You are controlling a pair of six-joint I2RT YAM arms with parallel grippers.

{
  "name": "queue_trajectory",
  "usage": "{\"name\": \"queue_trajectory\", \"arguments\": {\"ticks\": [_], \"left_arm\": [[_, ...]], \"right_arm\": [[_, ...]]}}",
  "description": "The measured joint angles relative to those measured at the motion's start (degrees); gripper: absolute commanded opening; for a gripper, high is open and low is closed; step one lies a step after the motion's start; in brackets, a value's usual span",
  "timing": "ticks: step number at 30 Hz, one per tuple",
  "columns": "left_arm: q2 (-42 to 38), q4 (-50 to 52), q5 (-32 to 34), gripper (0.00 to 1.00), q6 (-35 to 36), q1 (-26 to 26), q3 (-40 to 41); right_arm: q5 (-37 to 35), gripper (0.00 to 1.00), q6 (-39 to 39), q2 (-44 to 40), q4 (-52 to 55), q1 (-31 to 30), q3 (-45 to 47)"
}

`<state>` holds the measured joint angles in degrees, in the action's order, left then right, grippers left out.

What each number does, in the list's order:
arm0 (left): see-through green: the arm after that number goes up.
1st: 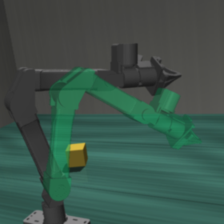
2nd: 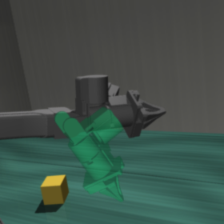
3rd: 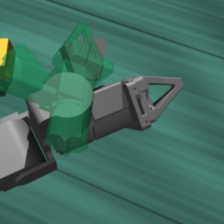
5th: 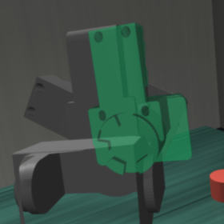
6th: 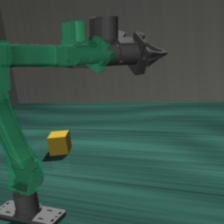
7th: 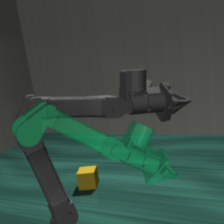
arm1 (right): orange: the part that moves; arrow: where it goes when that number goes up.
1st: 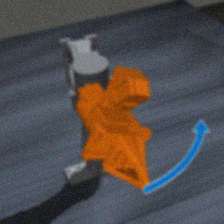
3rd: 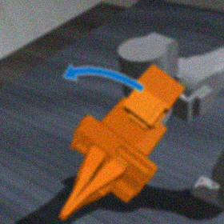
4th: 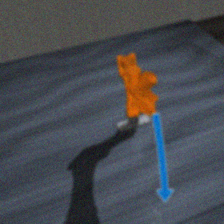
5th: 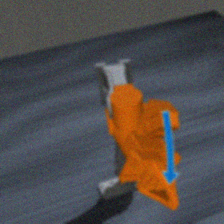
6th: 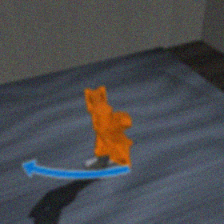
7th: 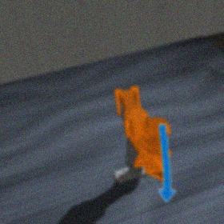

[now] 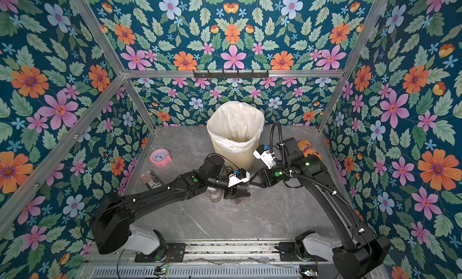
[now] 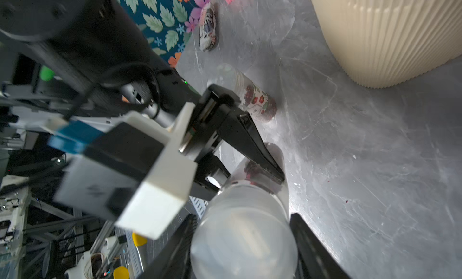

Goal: Empty the moldy dried flower tea in the jars
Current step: Unscrew the lid from the jar.

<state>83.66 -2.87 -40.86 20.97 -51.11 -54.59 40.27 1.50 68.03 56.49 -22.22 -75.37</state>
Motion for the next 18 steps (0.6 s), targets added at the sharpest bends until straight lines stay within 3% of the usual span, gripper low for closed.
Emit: {"name": "queue_trajectory", "arguments": {"ticks": [9,18], "left_arm": [[-1.29,-5.14,5.73,0.48,-1.29,0.00,3.56],[-4.70,-9.33,8.35,0.48,-3.63,0.00,6.47]], "right_arm": [[0.04,0.55,3.37,-0.07,-1.84,4.09,-0.35],[-15.47,0.57,5.66,2.43,-1.73,10.84,2.73]]}}
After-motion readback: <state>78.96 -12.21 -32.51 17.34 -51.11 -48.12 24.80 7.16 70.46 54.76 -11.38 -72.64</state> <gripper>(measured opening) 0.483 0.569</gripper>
